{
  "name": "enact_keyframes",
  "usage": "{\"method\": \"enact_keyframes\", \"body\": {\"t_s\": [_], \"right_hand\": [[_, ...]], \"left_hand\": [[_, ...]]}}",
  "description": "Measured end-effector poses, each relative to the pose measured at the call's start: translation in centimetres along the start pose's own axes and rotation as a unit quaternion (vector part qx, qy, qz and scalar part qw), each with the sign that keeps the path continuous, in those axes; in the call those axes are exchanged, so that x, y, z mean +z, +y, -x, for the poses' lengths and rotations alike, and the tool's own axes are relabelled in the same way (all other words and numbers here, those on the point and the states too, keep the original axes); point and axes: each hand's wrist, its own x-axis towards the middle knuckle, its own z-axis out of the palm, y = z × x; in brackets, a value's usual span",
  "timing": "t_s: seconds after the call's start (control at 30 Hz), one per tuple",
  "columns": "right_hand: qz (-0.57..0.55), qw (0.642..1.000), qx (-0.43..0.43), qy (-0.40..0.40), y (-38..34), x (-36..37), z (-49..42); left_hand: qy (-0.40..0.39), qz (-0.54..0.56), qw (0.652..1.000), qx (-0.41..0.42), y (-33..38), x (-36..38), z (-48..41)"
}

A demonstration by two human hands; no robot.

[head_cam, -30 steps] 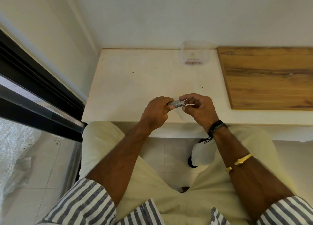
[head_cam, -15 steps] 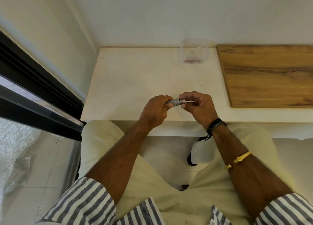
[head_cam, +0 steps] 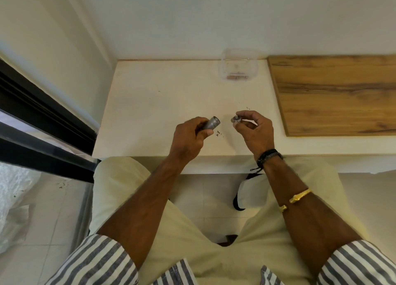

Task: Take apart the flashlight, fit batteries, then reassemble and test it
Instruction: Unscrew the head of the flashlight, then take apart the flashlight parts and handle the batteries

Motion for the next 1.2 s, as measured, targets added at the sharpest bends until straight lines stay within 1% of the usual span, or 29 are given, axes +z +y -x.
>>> {"method": "enact_keyframes", "body": {"t_s": [0.13,0.33,0.43,0.57,0.7,0.87,0.97,1.03,1.07,1.1,1.13,1.2], "right_hand": [[0.040,0.995,-0.009,0.086,0.7,-0.2,-1.4],[0.138,0.980,0.005,0.143,2.4,-0.4,-3.4],[0.184,0.972,0.005,0.147,2.8,0.0,-4.0],[0.215,0.967,0.013,0.134,2.8,0.4,-3.9],[0.222,0.966,0.007,0.135,1.9,0.3,-3.9],[0.232,0.964,0.011,0.126,2.2,0.2,-3.9],[0.202,0.968,-0.003,0.147,2.2,0.0,-3.7],[0.150,0.973,-0.018,0.174,1.8,0.3,-3.2],[0.110,0.979,-0.009,0.170,1.6,0.6,-2.8],[0.056,0.988,0.015,0.146,1.3,0.9,-2.3],[-0.004,0.993,0.050,0.106,0.9,1.3,-1.9],[-0.102,0.987,0.126,0.008,0.3,1.8,-0.9]], "left_hand": [[0.032,0.029,0.999,-0.013,-0.3,0.2,-0.3],[0.032,0.030,0.999,-0.014,-0.9,0.5,-0.6],[0.027,0.019,0.999,-0.013,-1.1,0.5,-0.8],[0.028,0.015,0.999,-0.009,-0.9,0.3,-0.6],[0.036,0.024,0.999,0.003,0.1,-0.2,-0.4],[0.025,0.020,0.999,0.004,0.1,0.1,-0.3],[0.017,0.004,1.000,0.014,0.1,0.1,-0.1],[0.003,-0.041,0.999,0.031,0.0,0.1,-0.1],[-0.008,-0.069,0.997,0.043,0.0,0.1,-0.1],[-0.021,-0.099,0.993,0.055,0.0,0.0,-0.2],[-0.034,-0.128,0.989,0.065,0.0,0.0,-0.4],[-0.048,-0.200,0.974,0.094,0.3,0.0,-0.6]]}}
